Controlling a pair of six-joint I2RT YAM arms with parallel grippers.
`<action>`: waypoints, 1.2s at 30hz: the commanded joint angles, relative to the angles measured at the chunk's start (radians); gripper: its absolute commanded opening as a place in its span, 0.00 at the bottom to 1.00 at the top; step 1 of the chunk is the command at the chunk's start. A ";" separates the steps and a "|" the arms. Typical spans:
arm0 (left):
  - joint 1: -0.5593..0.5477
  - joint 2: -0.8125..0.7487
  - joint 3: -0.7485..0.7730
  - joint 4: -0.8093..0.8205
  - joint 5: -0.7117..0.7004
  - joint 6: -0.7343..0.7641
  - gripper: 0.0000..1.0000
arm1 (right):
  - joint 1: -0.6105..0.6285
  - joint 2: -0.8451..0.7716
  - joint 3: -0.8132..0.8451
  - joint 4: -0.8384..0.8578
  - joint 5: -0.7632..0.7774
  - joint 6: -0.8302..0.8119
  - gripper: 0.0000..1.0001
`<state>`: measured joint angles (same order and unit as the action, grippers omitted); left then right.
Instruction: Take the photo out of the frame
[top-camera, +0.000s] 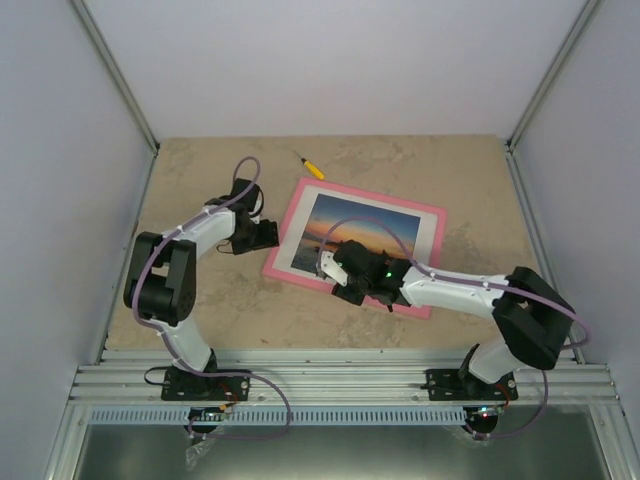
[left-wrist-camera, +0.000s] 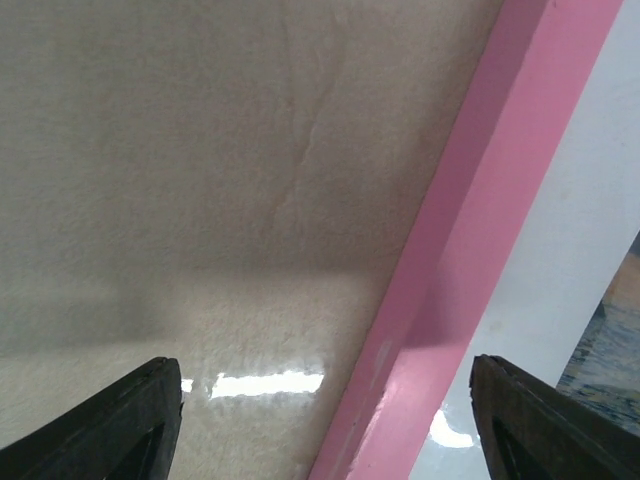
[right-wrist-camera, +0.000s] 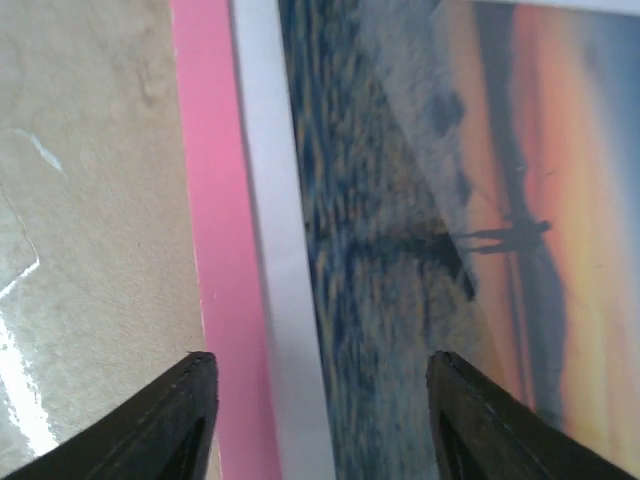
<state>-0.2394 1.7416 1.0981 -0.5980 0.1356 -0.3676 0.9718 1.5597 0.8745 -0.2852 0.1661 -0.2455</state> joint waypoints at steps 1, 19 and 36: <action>-0.034 0.042 0.045 -0.023 0.022 0.027 0.80 | -0.004 -0.090 -0.037 0.059 0.050 0.053 0.62; -0.108 0.012 0.010 -0.057 0.117 0.018 0.55 | -0.002 -0.148 -0.111 0.197 0.104 0.164 0.80; -0.190 -0.025 0.071 -0.142 -0.164 0.000 0.66 | 0.044 -0.164 -0.114 0.163 0.110 0.184 0.83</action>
<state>-0.4381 1.6691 1.0771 -0.7025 0.1276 -0.3744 0.9909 1.3884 0.7391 -0.1070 0.2588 -0.0658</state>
